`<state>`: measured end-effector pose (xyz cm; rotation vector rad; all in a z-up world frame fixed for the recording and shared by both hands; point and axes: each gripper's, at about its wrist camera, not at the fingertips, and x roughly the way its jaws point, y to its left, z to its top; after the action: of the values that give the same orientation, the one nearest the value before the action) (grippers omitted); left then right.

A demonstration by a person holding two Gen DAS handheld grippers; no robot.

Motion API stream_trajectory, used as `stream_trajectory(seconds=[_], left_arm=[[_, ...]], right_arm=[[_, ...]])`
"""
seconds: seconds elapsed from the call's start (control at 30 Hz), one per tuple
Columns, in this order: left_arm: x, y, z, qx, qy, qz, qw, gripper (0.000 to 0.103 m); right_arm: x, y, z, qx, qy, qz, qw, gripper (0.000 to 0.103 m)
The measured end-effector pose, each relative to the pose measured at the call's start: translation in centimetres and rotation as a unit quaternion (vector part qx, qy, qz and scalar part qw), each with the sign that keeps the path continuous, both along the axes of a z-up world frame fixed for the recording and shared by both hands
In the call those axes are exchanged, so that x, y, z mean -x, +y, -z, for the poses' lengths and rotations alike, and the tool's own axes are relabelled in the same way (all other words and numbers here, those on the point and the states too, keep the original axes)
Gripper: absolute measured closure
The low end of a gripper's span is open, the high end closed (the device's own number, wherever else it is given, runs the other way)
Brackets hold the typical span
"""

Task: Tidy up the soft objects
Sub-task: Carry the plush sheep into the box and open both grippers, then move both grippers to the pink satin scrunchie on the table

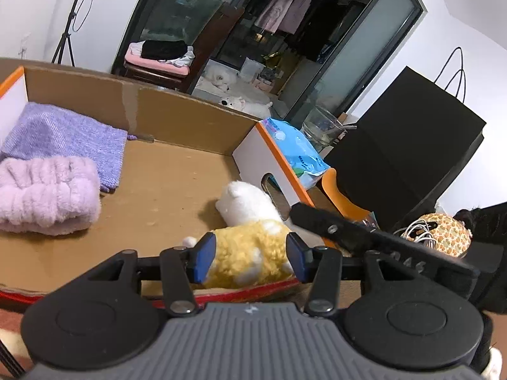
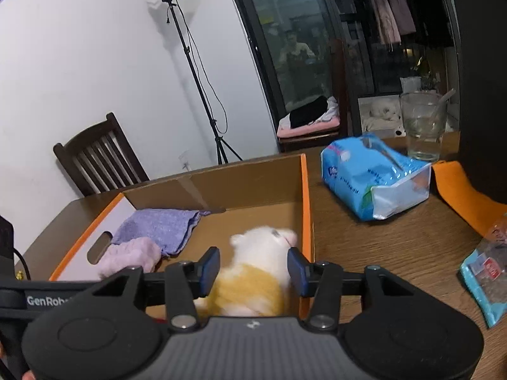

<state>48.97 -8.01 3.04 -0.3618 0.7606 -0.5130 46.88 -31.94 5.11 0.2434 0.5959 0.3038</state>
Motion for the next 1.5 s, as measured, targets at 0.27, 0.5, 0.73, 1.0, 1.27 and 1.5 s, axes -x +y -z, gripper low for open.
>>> stream_trajectory(seconds=[0.27, 0.5, 0.73, 1.0, 1.27, 1.5], left_arm=[[6.1, 2.7, -6.7, -0.039, -0.08, -0.024, 0.9958, 0.043], [16.7, 6.0, -10.6, -0.157, -0.183, -0.062, 0.9685, 0.026], [26.1, 8.9, -8.9, -0.189, -0.213, -0.115, 0.9516, 0.022], [34.5, 10.8, -3.7, -0.163, -0.188, -0.171, 0.9532, 0.017], [34.8, 12.4, -1.4, -0.148, -0.158, -0.189, 0.9579, 0.017], [30.8, 10.1, -2.0, -0.163, -0.19, -0.164, 0.9542, 0.029]], right_arm=[[5.1, -0.3, -5.9, 0.028, -0.068, -0.011, 0.997, 0.045], [13.4, 0.3, -9.3, 0.095, -0.129, -0.028, 0.987, 0.034], [21.9, 2.3, -8.9, 0.134, -0.179, -0.052, 0.973, 0.025], [30.0, 4.6, -3.7, 0.099, -0.168, -0.062, 0.979, 0.024], [31.5, 5.6, -0.1, 0.078, -0.105, -0.049, 0.99, 0.024], [28.5, 6.4, 0.1, 0.07, -0.091, -0.048, 0.992, 0.025]])
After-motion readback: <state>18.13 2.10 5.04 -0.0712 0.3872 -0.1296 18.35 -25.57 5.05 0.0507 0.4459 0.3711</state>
